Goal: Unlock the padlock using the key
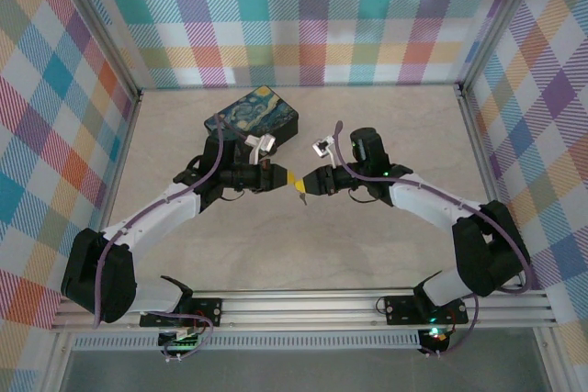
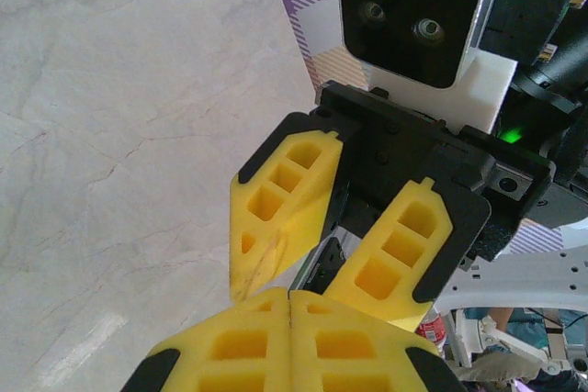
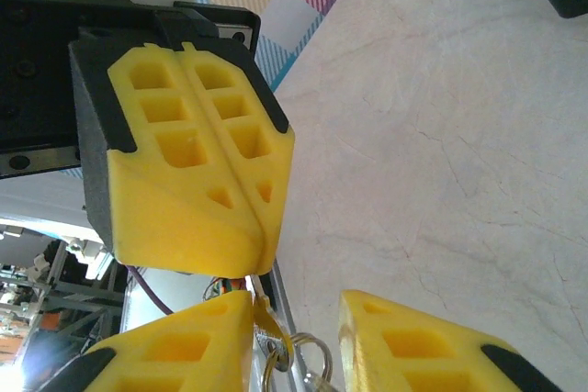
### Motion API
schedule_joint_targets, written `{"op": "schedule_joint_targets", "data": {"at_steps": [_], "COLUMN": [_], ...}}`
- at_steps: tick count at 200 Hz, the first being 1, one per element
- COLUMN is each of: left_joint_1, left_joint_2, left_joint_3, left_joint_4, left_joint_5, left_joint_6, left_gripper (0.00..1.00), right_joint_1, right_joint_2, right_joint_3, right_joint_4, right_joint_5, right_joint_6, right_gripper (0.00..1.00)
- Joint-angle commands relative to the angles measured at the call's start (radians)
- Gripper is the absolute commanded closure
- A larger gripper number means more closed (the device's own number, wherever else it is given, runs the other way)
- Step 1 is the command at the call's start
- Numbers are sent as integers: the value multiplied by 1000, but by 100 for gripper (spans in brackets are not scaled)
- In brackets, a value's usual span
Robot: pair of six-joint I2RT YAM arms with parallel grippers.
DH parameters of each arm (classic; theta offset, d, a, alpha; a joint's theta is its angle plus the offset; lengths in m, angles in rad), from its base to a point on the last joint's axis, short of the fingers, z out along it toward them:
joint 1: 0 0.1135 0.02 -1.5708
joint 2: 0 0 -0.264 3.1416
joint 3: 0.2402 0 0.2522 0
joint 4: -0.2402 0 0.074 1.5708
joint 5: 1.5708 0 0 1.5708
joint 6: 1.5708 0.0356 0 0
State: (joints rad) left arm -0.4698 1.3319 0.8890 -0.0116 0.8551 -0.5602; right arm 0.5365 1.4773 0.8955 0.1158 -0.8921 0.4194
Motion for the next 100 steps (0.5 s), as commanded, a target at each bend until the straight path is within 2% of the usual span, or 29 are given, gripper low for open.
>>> {"op": "schedule_joint_targets", "data": {"at_steps": [1,44,74,100], "left_joint_1": [-9,-8,-9,-8], "left_joint_2": [-18,-17,-16,-14], "left_joint_3": [35,38,41,41], "left_joint_4": [48,52,51,62], "left_joint_5": [31,33,25,9], "left_joint_6": [-11,-11,-7,-14], "left_gripper": [100,100,100,100], "right_joint_1": [-4,-4,-6,-6], "right_joint_2": [3,-8,-8,-2], "right_joint_3": [-16,-23,-48,-87], "right_joint_4": [45,69,125,243], "right_joint_5": [-31,-39,-42,-51], "right_joint_6": [17,42,106,207], "right_gripper": [69,79,79,79]}}
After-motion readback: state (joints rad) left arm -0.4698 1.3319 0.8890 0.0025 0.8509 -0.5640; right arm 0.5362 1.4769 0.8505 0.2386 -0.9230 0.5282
